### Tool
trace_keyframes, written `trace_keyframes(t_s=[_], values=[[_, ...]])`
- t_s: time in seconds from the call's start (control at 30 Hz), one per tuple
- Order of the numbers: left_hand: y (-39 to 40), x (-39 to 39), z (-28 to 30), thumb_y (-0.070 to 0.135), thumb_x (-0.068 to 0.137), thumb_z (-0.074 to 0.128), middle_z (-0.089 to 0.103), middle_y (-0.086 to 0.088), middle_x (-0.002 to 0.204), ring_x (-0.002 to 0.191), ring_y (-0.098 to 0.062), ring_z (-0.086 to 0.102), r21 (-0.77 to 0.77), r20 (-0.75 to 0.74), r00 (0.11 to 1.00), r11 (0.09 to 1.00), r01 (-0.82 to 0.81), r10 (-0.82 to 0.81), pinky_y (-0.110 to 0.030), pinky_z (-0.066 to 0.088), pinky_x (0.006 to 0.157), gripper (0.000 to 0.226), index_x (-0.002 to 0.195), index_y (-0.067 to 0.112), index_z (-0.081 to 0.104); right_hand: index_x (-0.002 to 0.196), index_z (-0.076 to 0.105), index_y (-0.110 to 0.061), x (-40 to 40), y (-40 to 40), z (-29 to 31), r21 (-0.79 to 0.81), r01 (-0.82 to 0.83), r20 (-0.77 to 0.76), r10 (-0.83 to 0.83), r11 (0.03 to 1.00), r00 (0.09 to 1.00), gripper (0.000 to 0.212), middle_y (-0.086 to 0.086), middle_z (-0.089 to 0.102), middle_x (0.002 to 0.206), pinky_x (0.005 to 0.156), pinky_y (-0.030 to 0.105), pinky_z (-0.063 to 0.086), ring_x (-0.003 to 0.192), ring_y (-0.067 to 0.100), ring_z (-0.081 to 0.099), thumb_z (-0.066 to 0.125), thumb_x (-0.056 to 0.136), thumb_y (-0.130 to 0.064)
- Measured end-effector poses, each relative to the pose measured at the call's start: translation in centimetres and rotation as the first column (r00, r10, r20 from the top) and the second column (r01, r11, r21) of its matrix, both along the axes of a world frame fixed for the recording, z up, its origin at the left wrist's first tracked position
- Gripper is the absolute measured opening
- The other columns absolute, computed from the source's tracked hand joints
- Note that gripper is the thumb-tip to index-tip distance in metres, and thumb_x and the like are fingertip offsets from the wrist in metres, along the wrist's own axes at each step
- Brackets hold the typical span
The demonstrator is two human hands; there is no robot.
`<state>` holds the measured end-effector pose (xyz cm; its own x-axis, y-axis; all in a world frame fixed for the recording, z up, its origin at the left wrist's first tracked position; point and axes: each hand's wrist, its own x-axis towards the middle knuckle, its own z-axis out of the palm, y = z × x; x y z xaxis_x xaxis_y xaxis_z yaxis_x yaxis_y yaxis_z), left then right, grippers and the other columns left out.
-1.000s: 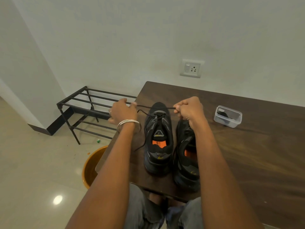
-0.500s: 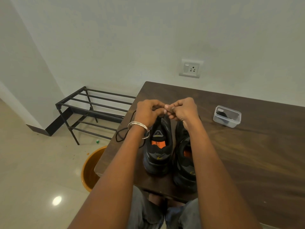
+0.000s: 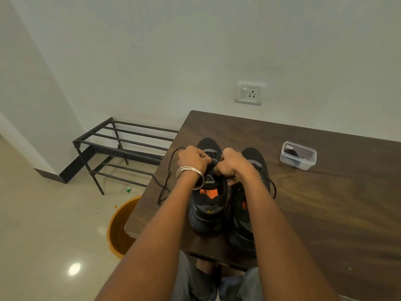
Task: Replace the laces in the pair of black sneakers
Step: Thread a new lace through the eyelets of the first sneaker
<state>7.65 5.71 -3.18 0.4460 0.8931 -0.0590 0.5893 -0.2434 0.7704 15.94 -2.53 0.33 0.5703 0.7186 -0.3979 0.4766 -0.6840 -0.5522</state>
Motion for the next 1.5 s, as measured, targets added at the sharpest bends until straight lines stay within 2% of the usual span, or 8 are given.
trace_keyframes(t_s=[0.17, 0.3, 0.57, 0.83, 1.0, 1.07, 1.27, 1.5], values=[[-0.3, 0.7, -0.4, 0.021, 0.082, 0.072, 0.070, -0.011, 0.090, 0.079, -0.023, 0.065, -0.058, -0.033, 0.998, 0.997, -0.055, 0.053, -0.032, 0.056, 0.071, 0.021, 0.062, 0.019, 0.069, 0.112, 0.056, -0.006, 0.5, -0.2, -0.6, 0.063, 0.099, -0.084, -0.094, 0.993, 0.992, 0.026, 0.017, 0.061, 0.112, 0.064, 0.041, 0.063, 0.092, 0.030, 0.066, 0.062, 0.087, -0.005], [-0.6, 0.8, -0.9, 0.019, 0.087, 0.068, 0.070, -0.007, 0.092, 0.084, -0.022, 0.064, -0.090, 0.021, 0.997, 0.994, -0.066, 0.068, -0.032, 0.054, 0.075, 0.011, 0.083, 0.014, 0.076, 0.111, 0.057, -0.005, 0.5, -0.2, -0.7, 0.051, 0.021, -0.055, -0.018, 0.998, 0.998, 0.024, 0.016, 0.060, 0.112, 0.068, 0.043, 0.063, 0.091, 0.031, 0.068, 0.065, 0.089, -0.008], [0.0, 1.0, -1.3, 0.013, 0.085, 0.070, 0.069, -0.008, 0.102, 0.095, -0.023, 0.063, -0.271, 0.063, 0.992, 0.959, -0.088, 0.109, -0.033, 0.052, 0.087, 0.010, 0.094, 0.011, 0.075, 0.109, 0.066, 0.002, 1.3, -0.5, -0.5, 0.049, -0.104, -0.141, 0.110, 0.993, 0.984, 0.029, 0.020, 0.069, 0.105, 0.073, 0.035, 0.061, 0.094, 0.029, 0.069, 0.075, 0.082, -0.003], [0.3, 1.4, -1.1, 0.015, 0.087, 0.068, 0.068, -0.010, 0.104, 0.089, -0.023, 0.061, -0.314, 0.040, 0.993, 0.945, -0.097, 0.115, -0.032, 0.050, 0.080, 0.018, 0.103, 0.009, 0.073, 0.119, 0.059, 0.016, 2.1, -2.2, -0.7, 0.126, -0.116, -0.353, 0.154, 0.985, 0.923, 0.035, 0.020, 0.056, 0.091, 0.062, 0.026, 0.045, 0.072, 0.018, 0.056, 0.045, 0.086, 0.018], [0.2, 1.3, -1.1, 0.019, 0.089, 0.067, 0.070, -0.010, 0.103, 0.086, -0.020, 0.060, -0.308, 0.050, 0.995, 0.949, -0.065, 0.084, -0.029, 0.046, 0.076, 0.017, 0.101, 0.010, 0.074, 0.098, 0.067, 0.004, 2.8, -1.3, -1.6, 0.236, 0.275, -0.468, -0.139, 0.932, 0.873, 0.033, 0.017, 0.060, 0.085, 0.059, 0.027, 0.047, 0.064, 0.019, 0.054, 0.038, 0.087, 0.015], [0.3, 1.4, -1.1, 0.021, 0.088, 0.068, 0.069, -0.011, 0.103, 0.088, -0.023, 0.062, -0.301, 0.052, 0.995, 0.952, -0.061, 0.080, -0.032, 0.050, 0.079, 0.018, 0.101, 0.009, 0.074, 0.088, 0.069, -0.002, 2.9, -0.3, -2.2, 0.313, 0.384, -0.423, -0.235, 0.869, 0.875, 0.022, 0.012, 0.065, 0.080, 0.062, 0.030, 0.052, 0.064, 0.018, 0.060, 0.048, 0.092, 0.004], [0.2, 0.5, -0.1, 0.022, 0.093, 0.058, 0.069, -0.014, 0.103, 0.094, -0.027, 0.063, -0.227, -0.005, 0.998, 0.972, 0.058, -0.060, -0.034, 0.050, 0.082, 0.024, 0.107, 0.006, 0.071, 0.091, 0.074, -0.006, 2.6, 3.1, -5.1, 0.358, 0.311, -0.027, -0.323, 0.880, 0.946, 0.015, 0.013, 0.070, 0.102, 0.089, 0.042, 0.056, 0.100, 0.027, 0.065, 0.075, 0.086, -0.021], [-0.2, -1.6, 0.5, 0.025, 0.075, 0.080, 0.068, 0.001, 0.100, 0.098, -0.021, 0.064, -0.120, 0.001, 0.992, 0.985, 0.126, -0.126, -0.045, 0.048, 0.097, 0.032, 0.104, 0.022, 0.067, 0.086, 0.064, -0.004, 3.4, 3.8, -5.6, 0.387, 0.355, 0.031, -0.397, 0.851, 0.917, 0.022, 0.014, 0.066, 0.095, 0.077, 0.043, 0.059, 0.083, 0.029, 0.067, 0.063, 0.094, -0.024]])
